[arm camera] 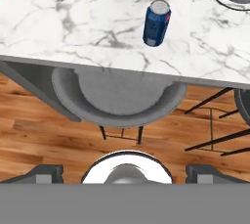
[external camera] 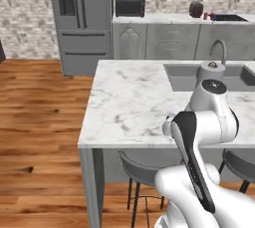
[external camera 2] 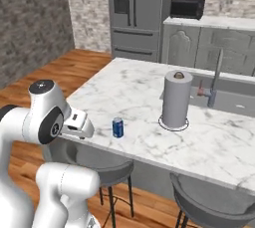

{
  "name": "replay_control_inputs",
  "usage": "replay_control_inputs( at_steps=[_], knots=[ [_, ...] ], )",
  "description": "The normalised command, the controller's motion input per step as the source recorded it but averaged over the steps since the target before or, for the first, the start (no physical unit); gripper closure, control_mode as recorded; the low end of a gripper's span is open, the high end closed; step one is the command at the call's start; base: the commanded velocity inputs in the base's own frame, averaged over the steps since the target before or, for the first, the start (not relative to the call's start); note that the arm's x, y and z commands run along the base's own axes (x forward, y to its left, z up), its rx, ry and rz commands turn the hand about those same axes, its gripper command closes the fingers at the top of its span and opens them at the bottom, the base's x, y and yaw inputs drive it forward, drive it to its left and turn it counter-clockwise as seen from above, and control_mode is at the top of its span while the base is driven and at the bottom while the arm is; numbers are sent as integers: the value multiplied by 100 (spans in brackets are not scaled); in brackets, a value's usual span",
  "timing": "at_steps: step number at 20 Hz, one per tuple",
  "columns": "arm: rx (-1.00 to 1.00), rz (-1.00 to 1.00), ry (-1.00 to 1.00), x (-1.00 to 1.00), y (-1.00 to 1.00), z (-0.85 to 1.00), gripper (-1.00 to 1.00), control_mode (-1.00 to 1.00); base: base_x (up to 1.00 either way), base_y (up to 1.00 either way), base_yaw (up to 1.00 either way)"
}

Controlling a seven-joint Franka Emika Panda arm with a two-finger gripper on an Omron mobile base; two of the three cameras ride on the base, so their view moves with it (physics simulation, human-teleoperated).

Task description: Four empty soda cans are scattered around the kitchen. Gather all the cans and cluster them next to the stove for recycling.

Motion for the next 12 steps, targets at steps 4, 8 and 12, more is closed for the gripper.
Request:
replay_control_inputs(
  at_steps=[4, 8, 12],
  knots=[
    [0, 0, 0, 0, 0, 0, -100, 100, 3, -52, -11],
    [0, 0, 0, 0, 0, 0, -100, 100, 2, -41, -16],
    [0, 0, 0, 0, 0, 0, -100, 100, 19, -9, -10]
  ],
)
